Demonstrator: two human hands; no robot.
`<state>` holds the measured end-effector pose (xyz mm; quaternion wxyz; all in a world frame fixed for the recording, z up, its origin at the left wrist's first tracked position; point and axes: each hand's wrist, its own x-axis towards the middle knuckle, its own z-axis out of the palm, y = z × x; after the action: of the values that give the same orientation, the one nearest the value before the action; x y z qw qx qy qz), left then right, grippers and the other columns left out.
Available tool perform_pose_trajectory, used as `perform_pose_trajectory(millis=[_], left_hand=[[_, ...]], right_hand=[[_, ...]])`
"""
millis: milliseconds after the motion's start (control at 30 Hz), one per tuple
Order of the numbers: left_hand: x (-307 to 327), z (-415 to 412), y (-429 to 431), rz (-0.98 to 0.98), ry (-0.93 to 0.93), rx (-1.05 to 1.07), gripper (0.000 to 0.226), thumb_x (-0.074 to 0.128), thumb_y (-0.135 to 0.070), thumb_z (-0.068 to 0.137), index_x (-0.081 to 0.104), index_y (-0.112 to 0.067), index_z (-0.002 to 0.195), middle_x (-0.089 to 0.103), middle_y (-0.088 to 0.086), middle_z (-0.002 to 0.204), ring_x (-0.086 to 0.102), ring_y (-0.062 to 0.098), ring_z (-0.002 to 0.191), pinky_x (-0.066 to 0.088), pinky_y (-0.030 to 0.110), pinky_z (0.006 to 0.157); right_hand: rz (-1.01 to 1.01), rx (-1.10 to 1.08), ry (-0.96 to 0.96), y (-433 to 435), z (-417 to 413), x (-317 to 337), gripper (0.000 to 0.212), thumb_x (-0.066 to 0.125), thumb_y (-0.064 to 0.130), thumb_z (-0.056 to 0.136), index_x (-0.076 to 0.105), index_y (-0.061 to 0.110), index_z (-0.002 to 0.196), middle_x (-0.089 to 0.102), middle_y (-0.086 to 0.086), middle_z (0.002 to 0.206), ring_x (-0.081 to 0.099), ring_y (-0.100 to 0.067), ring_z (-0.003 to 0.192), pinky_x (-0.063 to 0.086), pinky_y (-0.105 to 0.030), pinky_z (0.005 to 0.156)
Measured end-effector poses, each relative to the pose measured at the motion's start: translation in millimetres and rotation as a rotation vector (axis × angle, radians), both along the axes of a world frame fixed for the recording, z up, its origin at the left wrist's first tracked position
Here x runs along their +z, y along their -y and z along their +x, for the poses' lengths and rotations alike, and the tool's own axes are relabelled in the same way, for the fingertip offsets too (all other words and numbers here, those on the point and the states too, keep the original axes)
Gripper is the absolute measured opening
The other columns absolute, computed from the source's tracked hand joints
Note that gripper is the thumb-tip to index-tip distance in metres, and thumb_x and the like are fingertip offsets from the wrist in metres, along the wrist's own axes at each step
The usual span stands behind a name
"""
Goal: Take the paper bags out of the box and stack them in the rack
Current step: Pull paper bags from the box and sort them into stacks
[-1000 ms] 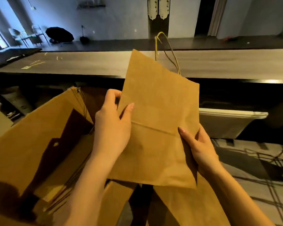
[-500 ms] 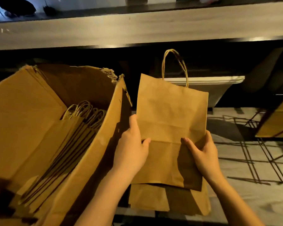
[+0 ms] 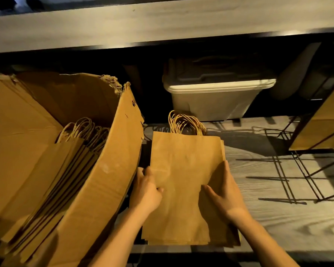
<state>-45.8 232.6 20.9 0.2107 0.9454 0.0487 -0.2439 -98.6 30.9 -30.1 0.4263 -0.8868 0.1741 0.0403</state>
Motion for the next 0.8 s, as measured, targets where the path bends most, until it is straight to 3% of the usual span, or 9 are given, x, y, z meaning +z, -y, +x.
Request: perform_pose_trajectory(millis=[133, 233, 300, 400, 500, 567, 633, 700, 800], left_hand=[[-9.7, 4.4, -4.3, -0.028, -0.142, 0.013, 0.084, 0.052, -0.03, 0.096, -0.01, -0.013, 0.149, -0.005, 0.009, 0.159, 0.014, 0.027, 0.145, 0.026, 0.036, 0.112], [-13.4, 8.7, -7.7, -0.093, -0.203, 0.032, 0.094, 0.058, -0.035, 0.091, -0.014, -0.014, 0.148, 0.009, 0.009, 0.158, 0.021, 0.027, 0.143, 0.028, 0.039, 0.113], [-10.0, 11.5, -7.8, -0.133, -0.226, 0.033, 0.101, 0.063, -0.036, 0.087, -0.016, -0.015, 0.148, 0.017, 0.007, 0.157, 0.026, 0.026, 0.141, 0.03, 0.04, 0.112], [1.7, 11.5, -3.9, -0.13, -0.196, -0.017, 0.104, 0.063, -0.039, 0.086, -0.018, -0.014, 0.147, 0.013, 0.008, 0.158, 0.023, 0.026, 0.142, 0.027, 0.039, 0.114], [24.7, 15.7, 2.1, -0.114, -0.15, -0.13, 0.092, 0.058, -0.041, 0.089, -0.003, -0.01, 0.151, 0.018, 0.01, 0.155, 0.024, 0.026, 0.141, 0.025, 0.039, 0.114], [46.8, 19.6, 4.1, -0.143, -0.165, -0.221, 0.077, 0.055, -0.044, 0.09, 0.021, -0.008, 0.148, 0.039, 0.006, 0.142, 0.04, 0.022, 0.128, 0.035, 0.038, 0.11], [75.5, 22.5, 4.3, -0.127, -0.126, -0.297, 0.068, 0.053, -0.048, 0.09, 0.033, -0.01, 0.144, 0.045, 0.006, 0.14, 0.046, 0.022, 0.125, 0.04, 0.037, 0.105], [108.7, 24.3, 0.8, -0.119, -0.02, -0.33, 0.062, 0.051, -0.048, 0.091, 0.038, -0.014, 0.141, 0.048, 0.005, 0.139, 0.047, 0.022, 0.124, 0.04, 0.034, 0.103], [161.2, 23.9, -15.5, -0.115, 0.163, -0.345, 0.062, 0.049, -0.05, 0.091, 0.036, -0.018, 0.143, 0.05, 0.003, 0.138, 0.048, 0.02, 0.123, 0.04, 0.032, 0.102]], right_hand=[[-0.067, 0.065, -0.043, 2.8, 3.9, -5.7, 0.102, 0.061, 0.045, 0.086, -0.013, 0.016, 0.149, -0.01, 0.0, 0.159, 0.0, -0.014, 0.147, 0.004, -0.023, 0.115], [-0.121, 0.1, -0.083, 5.9, 5.9, -5.9, 0.098, 0.057, 0.047, 0.087, -0.011, 0.015, 0.15, -0.014, -0.001, 0.159, -0.007, -0.015, 0.146, 0.001, -0.025, 0.116], [-0.183, 0.07, -0.058, 10.9, 8.5, -0.5, 0.086, 0.055, 0.044, 0.09, 0.002, 0.014, 0.152, -0.004, -0.003, 0.16, -0.003, -0.017, 0.147, 0.003, -0.028, 0.117], [-0.255, 0.022, 0.091, 15.9, 15.2, 16.1, 0.056, 0.054, 0.034, 0.093, 0.039, 0.013, 0.143, 0.033, -0.007, 0.152, 0.022, -0.022, 0.143, 0.019, -0.034, 0.116], [-0.248, 0.037, 0.188, 12.5, 32.3, 42.7, 0.038, 0.054, 0.029, 0.095, 0.054, 0.017, 0.131, 0.06, -0.007, 0.128, 0.055, -0.025, 0.117, 0.044, -0.039, 0.097], [-0.276, 0.074, 0.232, 5.6, 49.6, 63.9, 0.032, 0.052, 0.029, 0.095, 0.06, 0.017, 0.124, 0.067, -0.005, 0.117, 0.063, -0.024, 0.104, 0.05, -0.037, 0.086], [-0.304, 0.115, 0.318, -3.9, 66.5, 87.2, 0.027, 0.054, 0.027, 0.094, 0.065, 0.015, 0.116, 0.071, -0.005, 0.105, 0.065, -0.024, 0.098, 0.051, -0.037, 0.08], [-0.303, 0.178, 0.411, -17.5, 80.4, 109.0, 0.022, 0.056, 0.025, 0.093, 0.069, 0.014, 0.106, 0.073, -0.006, 0.094, 0.066, -0.026, 0.088, 0.051, -0.039, 0.073], [-0.241, 0.258, 0.529, -45.3, 98.1, 142.0, 0.021, 0.057, 0.024, 0.094, 0.07, 0.013, 0.106, 0.073, -0.005, 0.092, 0.068, -0.022, 0.085, 0.053, -0.043, 0.074]])
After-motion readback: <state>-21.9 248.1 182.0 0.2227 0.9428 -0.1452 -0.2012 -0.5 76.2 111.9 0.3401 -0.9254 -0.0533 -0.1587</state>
